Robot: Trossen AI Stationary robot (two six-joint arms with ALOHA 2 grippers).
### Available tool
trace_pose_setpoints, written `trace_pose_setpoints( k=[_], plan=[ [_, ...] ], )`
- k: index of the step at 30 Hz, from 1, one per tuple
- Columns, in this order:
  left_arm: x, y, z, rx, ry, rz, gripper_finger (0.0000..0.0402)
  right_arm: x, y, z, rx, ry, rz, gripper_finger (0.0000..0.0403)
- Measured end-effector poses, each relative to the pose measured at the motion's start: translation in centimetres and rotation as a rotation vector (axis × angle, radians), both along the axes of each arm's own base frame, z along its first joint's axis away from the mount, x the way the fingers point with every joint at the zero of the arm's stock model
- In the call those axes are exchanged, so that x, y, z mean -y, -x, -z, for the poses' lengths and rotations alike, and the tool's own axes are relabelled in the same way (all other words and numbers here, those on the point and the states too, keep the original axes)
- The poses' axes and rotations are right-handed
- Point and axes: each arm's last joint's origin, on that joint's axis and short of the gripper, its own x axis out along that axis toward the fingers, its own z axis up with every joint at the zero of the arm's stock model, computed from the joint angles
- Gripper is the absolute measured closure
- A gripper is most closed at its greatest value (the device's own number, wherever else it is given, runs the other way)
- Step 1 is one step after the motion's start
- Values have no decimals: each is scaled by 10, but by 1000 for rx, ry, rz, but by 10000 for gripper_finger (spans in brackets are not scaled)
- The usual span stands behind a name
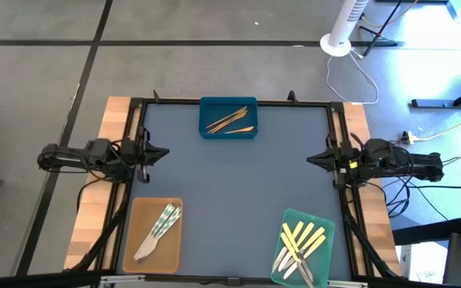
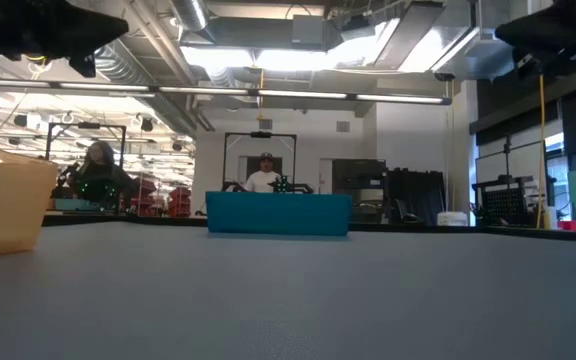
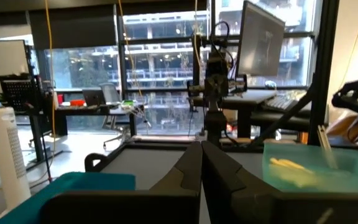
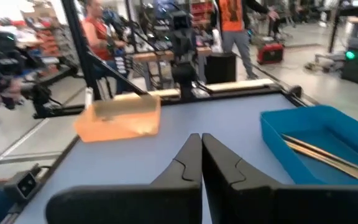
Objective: Sort silverware by color (type)
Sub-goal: Return to Home Position
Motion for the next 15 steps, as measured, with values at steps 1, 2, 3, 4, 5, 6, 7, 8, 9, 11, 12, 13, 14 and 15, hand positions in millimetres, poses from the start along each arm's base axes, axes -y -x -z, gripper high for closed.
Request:
trace_pose_setpoints(
  k=[1,2,3,4,5,6,7,8,9,11,12,13,14,15],
  plan=[
    [0,-1,1,8,1,1,402,0,-1,2,8,-1,-11,402],
    [0,-1,3,12,1,1,402,-1,-2,4,7,-1,-19,402],
    [0,-2,5,12,1,1,402,-1,-3,7,0,0,-18,402],
    [0,-3,7,10,0,1,402,-1,-5,10,-3,0,-18,402],
    [0,-3,8,11,0,1,402,-1,-6,12,-1,0,-18,402],
    [0,-3,9,15,0,0,402,-1,-7,14,5,0,-18,402],
    [0,-4,10,19,-1,0,402,-1,-8,16,10,0,-18,402],
    [0,-4,11,20,-2,0,401,-1,-9,18,9,-1,-18,402],
    [0,-5,13,18,-2,0,401,-1,-10,20,9,0,-18,402],
    [1,-5,15,20,-2,0,402,-1,-12,24,16,-1,-18,402],
    [1,-6,17,23,-2,0,401,-1,-12,26,17,-1,-18,402],
    [1,-6,18,28,-2,0,401,-1,-13,27,14,-1,-18,402],
    [1,-7,20,30,-2,0,401,-1,-13,29,11,-1,-18,402],
    [1,-7,22,30,-2,0,401,-1,-14,30,7,-1,-18,402]
  ],
)
